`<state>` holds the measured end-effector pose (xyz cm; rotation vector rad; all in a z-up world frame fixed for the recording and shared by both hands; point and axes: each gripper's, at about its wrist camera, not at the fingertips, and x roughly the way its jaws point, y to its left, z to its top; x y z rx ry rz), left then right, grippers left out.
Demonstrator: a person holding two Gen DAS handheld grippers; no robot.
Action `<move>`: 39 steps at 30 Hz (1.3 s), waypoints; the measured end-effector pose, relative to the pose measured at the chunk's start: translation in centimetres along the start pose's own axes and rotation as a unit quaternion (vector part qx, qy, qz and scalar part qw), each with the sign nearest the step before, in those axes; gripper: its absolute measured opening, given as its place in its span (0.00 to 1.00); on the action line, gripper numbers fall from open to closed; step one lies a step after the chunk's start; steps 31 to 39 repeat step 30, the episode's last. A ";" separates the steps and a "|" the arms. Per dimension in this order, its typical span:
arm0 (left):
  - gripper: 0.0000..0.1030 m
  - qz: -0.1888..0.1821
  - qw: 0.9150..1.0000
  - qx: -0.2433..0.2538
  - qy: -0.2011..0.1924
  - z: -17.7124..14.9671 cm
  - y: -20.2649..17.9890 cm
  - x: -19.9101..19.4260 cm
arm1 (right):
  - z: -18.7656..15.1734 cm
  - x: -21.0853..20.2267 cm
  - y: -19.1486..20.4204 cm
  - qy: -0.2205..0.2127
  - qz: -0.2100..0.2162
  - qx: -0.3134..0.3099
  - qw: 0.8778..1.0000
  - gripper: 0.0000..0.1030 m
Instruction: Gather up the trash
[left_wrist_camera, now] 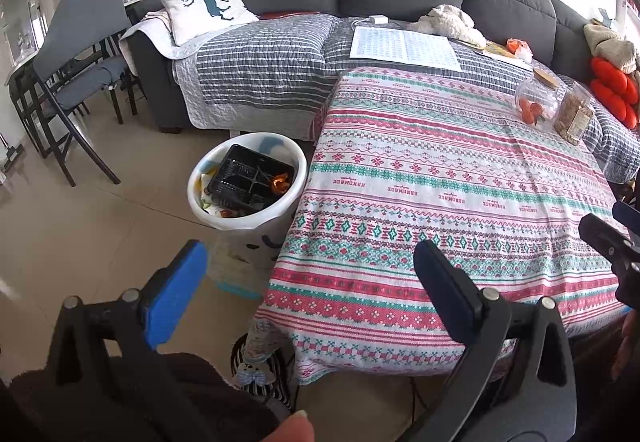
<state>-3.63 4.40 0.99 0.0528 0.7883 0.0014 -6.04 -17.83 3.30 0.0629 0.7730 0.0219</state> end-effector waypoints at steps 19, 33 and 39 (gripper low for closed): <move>0.99 -0.005 1.000 -0.001 0.013 0.5 -0.5 0.3 | 0.4 1.6 -0.5 0.011 -0.028 0.024 0.999 1.00; 0.99 -0.013 0.999 0.016 0.033 1.0 -2.5 1.4 | 1.0 2.2 -0.8 0.015 -0.026 0.036 0.999 1.00; 0.99 -0.013 0.999 0.016 0.033 1.0 -2.5 1.4 | 1.0 2.2 -0.8 0.015 -0.026 0.036 0.999 1.00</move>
